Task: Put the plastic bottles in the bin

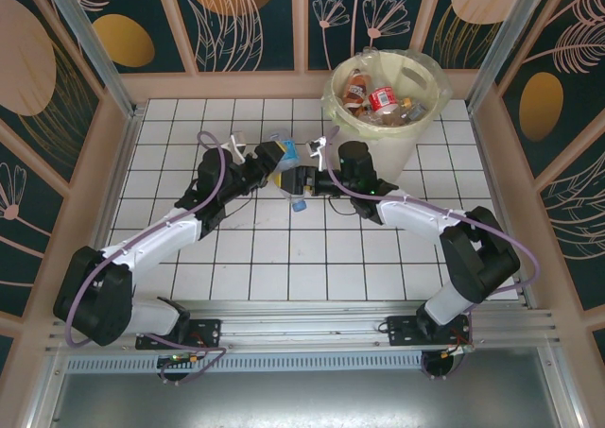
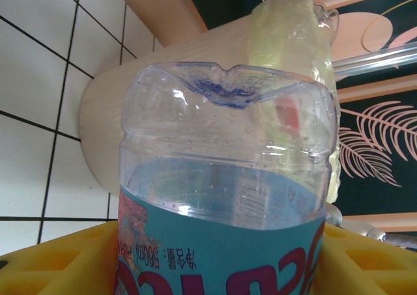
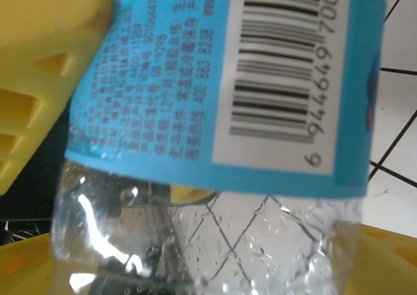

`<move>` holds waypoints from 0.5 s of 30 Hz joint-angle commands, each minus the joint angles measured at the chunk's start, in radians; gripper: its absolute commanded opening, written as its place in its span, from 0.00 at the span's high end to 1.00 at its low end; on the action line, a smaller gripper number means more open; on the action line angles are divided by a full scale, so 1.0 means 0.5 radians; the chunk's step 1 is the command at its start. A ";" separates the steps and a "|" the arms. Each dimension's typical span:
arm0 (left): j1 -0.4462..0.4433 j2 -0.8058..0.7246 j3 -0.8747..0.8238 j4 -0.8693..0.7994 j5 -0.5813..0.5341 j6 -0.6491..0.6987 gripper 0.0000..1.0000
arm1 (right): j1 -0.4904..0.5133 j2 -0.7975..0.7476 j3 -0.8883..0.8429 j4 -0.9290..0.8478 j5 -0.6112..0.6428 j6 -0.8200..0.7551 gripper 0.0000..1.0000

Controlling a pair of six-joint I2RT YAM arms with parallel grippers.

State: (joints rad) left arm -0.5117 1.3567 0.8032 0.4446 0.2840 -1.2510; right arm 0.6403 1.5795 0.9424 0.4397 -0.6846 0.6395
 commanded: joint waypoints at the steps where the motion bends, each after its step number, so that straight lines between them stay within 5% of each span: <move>1: -0.023 0.028 0.016 0.152 0.046 -0.026 0.34 | -0.016 0.017 0.057 0.078 -0.048 0.018 0.11; 15: -0.023 0.023 0.040 0.144 0.055 0.021 0.27 | -0.040 -0.043 0.046 0.041 -0.049 0.004 0.36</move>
State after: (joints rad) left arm -0.5175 1.3705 0.8032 0.4606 0.2848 -1.2507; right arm 0.6346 1.5791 0.9440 0.4461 -0.7090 0.6422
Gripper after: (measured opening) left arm 0.724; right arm 0.649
